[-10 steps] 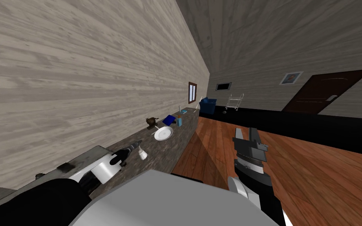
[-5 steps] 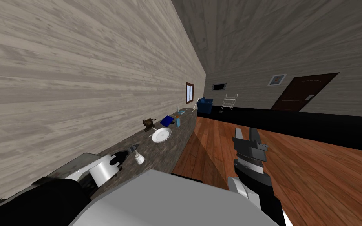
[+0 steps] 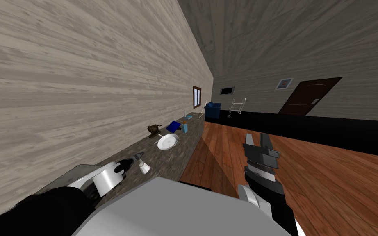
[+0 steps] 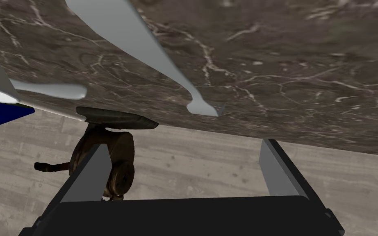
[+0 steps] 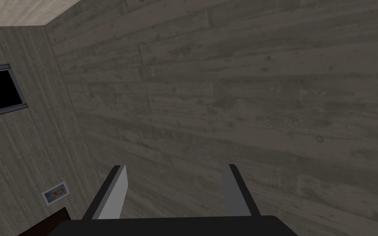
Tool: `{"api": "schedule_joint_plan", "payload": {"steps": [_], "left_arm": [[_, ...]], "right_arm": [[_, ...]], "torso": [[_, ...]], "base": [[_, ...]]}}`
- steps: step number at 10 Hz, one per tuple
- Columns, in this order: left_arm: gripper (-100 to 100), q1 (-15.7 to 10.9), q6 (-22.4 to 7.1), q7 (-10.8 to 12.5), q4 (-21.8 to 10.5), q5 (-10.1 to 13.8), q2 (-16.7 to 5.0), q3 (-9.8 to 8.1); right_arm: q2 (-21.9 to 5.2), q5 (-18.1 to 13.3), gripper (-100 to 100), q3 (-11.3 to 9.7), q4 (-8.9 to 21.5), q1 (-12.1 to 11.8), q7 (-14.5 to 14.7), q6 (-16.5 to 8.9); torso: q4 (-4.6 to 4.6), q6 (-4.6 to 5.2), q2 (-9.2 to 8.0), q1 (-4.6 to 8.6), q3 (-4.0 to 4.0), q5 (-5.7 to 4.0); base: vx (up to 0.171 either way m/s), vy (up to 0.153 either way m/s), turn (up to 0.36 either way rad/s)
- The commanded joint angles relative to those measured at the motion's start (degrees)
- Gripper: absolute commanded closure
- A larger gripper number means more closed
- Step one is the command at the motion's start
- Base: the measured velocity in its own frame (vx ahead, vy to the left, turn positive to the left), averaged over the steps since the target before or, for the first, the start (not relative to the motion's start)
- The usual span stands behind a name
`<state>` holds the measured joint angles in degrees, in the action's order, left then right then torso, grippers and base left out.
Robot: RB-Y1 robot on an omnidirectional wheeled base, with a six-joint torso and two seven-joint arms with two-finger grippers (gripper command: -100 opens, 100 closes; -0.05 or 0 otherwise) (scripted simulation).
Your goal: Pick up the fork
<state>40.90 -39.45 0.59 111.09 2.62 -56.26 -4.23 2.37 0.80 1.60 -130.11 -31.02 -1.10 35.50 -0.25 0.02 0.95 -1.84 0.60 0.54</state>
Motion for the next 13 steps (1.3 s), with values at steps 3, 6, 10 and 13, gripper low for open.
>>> {"api": "schedule_joint_plan", "payload": {"steps": [3,6,10,13], "left_arm": [[100,0.00,0.00,0.00,0.00,0.00,0.00,0.00],[0,0.00,0.00,0.00,0.01,0.00,0.00,0.00],[-100,3.59,-4.13,-0.34,2.15,1.58,-3.50,-0.30],[-100,5.97,-6.90,-0.58,3.50,2.65,-5.84,-0.54]], "right_arm": [[0.00,0.00,0,0.00,0.00,0.00,0.00,0.00],[0.00,0.00,0,0.00,0.00,0.00,0.00,0.00],[0.00,0.00,0,0.00,0.00,-0.01,0.00,0.00],[0.00,0.00,0,0.00,0.00,0.00,0.00,0.00]], "torso": [[0.00,0.00,0.00,0.00,0.00,0.00],[0.00,0.00,0.00,-0.01,0.00,0.00],[-0.04,0.01,0.18,0.03,0.11,-0.01],[-0.04,0.00,0.16,0.06,0.09,-0.02]], "base": [[0.000,0.000,0.000],[0.000,0.000,0.000],[0.045,-0.014,-0.022],[0.045,-0.021,-0.019]]}}
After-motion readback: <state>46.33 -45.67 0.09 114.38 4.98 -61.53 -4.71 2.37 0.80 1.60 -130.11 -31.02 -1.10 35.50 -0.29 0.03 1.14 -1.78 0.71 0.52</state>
